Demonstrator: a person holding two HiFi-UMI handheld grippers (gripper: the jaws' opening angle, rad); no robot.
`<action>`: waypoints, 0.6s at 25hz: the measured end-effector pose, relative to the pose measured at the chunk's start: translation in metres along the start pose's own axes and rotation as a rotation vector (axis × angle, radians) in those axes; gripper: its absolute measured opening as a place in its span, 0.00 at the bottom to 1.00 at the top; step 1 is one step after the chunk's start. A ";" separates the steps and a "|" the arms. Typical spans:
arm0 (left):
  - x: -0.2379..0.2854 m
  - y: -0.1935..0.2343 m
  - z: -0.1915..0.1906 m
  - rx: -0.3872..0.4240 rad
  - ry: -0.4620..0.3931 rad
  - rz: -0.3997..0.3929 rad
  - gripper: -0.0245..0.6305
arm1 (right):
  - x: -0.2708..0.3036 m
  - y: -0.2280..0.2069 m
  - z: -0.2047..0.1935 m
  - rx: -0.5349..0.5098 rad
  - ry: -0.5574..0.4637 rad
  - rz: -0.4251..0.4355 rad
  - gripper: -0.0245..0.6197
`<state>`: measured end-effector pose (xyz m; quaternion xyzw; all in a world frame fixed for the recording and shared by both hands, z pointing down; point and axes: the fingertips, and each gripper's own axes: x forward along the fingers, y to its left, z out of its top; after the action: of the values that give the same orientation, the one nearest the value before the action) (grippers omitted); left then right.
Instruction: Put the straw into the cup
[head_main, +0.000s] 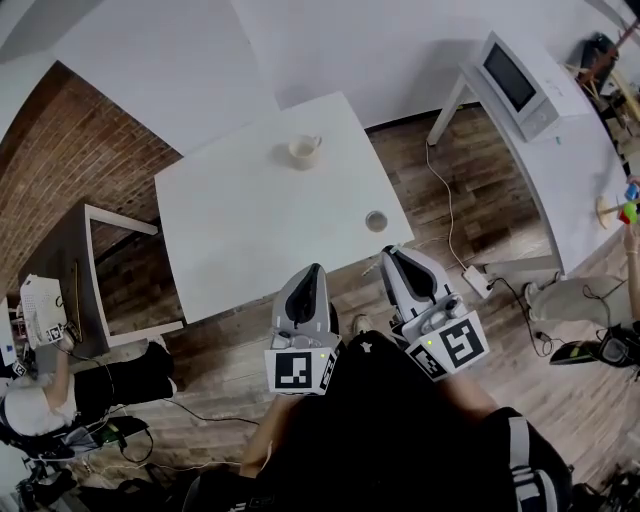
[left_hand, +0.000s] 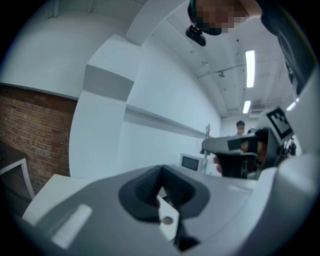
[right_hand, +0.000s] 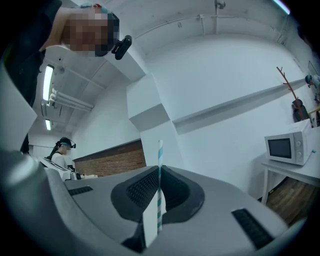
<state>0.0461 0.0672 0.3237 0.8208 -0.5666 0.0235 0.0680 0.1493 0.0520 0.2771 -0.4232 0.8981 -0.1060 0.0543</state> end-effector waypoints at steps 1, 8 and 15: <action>0.003 0.005 0.000 -0.002 0.002 -0.001 0.04 | 0.005 0.000 0.000 -0.001 0.000 -0.004 0.06; 0.032 0.038 0.001 -0.019 0.019 -0.027 0.04 | 0.045 -0.008 -0.002 0.004 0.015 -0.030 0.06; 0.064 0.080 0.004 -0.034 0.028 -0.040 0.04 | 0.096 -0.012 -0.009 0.009 0.039 -0.043 0.06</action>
<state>-0.0058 -0.0208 0.3337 0.8304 -0.5492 0.0240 0.0902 0.0957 -0.0282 0.2878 -0.4402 0.8892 -0.1193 0.0363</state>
